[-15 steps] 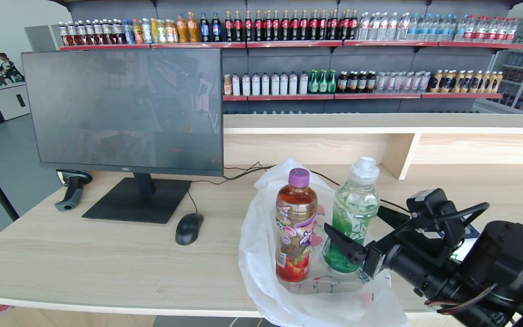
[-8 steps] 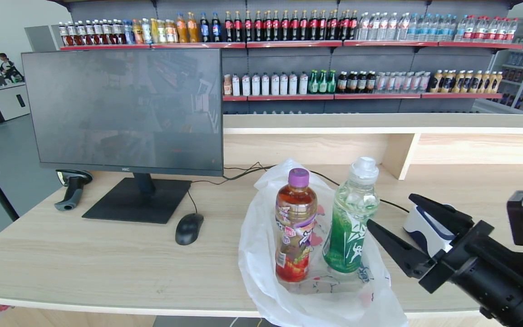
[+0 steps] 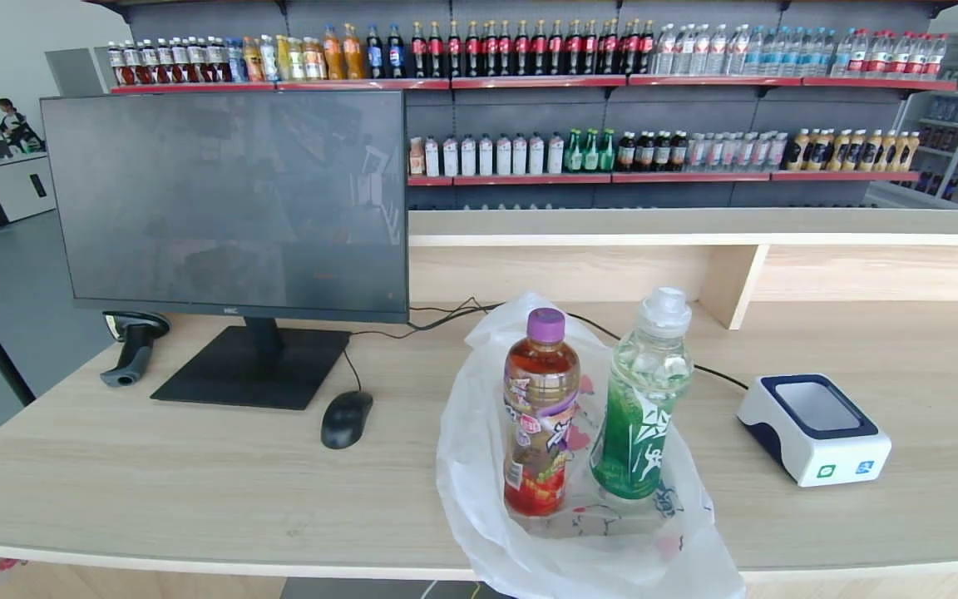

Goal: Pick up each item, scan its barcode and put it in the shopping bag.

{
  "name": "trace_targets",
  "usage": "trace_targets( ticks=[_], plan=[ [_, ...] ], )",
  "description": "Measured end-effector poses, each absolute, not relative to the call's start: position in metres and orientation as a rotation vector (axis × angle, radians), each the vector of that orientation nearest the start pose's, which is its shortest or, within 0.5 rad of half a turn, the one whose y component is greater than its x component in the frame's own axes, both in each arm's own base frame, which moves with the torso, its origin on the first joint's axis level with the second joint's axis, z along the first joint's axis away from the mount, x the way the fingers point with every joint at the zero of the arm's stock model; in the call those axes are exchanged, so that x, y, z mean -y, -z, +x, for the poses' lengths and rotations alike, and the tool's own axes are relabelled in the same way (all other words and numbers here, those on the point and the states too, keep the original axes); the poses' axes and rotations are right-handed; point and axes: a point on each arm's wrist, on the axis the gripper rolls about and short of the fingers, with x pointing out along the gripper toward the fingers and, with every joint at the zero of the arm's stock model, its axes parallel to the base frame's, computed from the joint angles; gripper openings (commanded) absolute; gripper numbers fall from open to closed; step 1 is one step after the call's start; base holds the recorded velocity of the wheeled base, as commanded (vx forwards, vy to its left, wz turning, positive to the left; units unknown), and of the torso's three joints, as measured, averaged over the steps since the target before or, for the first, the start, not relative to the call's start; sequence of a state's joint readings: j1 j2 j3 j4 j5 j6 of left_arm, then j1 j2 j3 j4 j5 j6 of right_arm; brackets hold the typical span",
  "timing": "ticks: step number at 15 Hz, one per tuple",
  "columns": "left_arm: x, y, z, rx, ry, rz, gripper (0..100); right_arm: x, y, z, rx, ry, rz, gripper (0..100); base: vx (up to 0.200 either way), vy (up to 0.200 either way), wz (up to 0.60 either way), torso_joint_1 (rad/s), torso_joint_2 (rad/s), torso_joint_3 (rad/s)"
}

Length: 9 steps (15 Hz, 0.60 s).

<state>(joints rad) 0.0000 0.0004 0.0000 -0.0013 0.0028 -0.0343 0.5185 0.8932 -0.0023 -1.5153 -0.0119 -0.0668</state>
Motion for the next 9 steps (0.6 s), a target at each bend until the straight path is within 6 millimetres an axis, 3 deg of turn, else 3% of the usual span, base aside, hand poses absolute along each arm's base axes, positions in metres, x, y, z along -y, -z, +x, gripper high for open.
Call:
trace_targets(
  ticks=[6, 9],
  plan=[
    [0.0, -0.076, -0.023, 0.001, -0.003, -0.036, 100, -0.009, -0.141, 0.015, 0.138, -0.527, -0.077, 100, 0.0, 0.0, 0.0, 0.0, 0.0, 0.0],
    [0.0, -0.076, -0.023, 0.001, -0.003, -0.034, 100, 0.004, -0.121, -0.009, 0.118, -0.529, -0.127, 100, 0.0, 0.0, 0.0, 0.0, 0.0, 0.0]
  ],
)
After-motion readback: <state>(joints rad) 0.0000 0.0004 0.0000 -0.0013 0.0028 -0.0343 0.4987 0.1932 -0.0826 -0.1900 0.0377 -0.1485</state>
